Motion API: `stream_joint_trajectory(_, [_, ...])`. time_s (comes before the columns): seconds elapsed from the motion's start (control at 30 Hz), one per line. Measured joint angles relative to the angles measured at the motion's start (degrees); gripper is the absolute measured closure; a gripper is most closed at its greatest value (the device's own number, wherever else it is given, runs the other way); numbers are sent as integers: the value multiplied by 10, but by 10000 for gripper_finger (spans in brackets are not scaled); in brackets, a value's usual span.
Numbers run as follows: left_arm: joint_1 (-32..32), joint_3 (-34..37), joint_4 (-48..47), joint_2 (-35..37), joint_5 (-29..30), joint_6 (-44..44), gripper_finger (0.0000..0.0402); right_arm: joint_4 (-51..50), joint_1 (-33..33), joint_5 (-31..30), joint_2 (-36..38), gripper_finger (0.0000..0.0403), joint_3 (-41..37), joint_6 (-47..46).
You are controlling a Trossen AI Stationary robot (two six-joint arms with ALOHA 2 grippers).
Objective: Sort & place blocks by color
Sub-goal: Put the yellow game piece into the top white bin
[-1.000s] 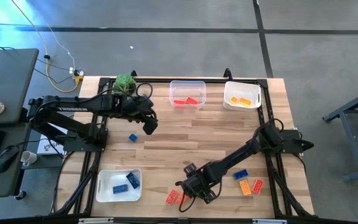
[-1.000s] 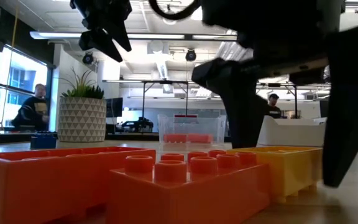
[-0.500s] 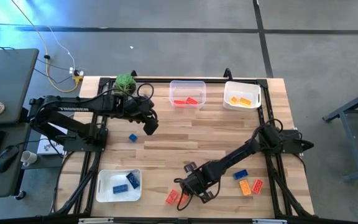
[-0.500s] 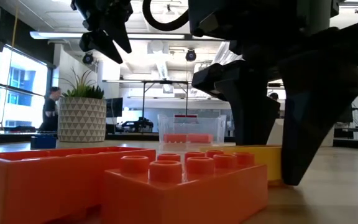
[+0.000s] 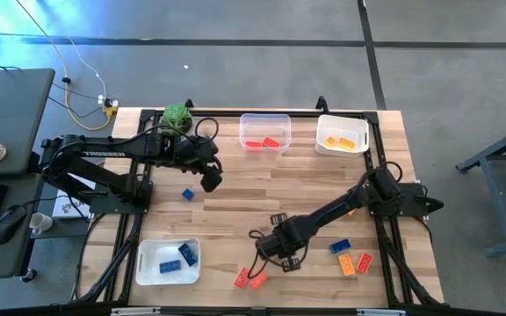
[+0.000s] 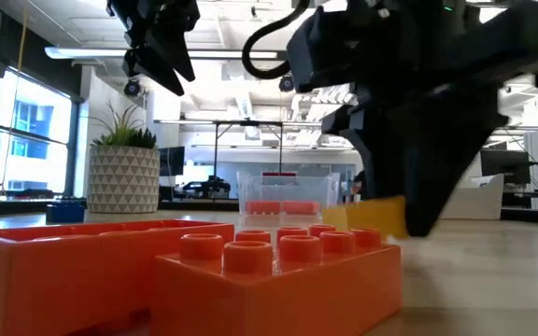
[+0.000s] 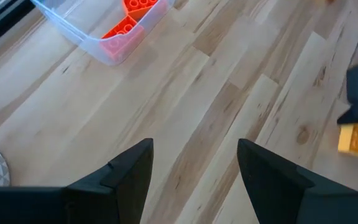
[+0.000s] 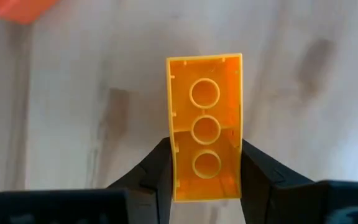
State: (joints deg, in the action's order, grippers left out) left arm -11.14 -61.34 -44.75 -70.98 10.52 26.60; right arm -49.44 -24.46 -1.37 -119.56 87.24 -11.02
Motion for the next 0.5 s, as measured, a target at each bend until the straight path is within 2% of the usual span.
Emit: stream_joint_trajectory(0.5, [0, 0, 22, 0, 5, -102, 183, -118, 73, -122, 26, 293, 0, -138])
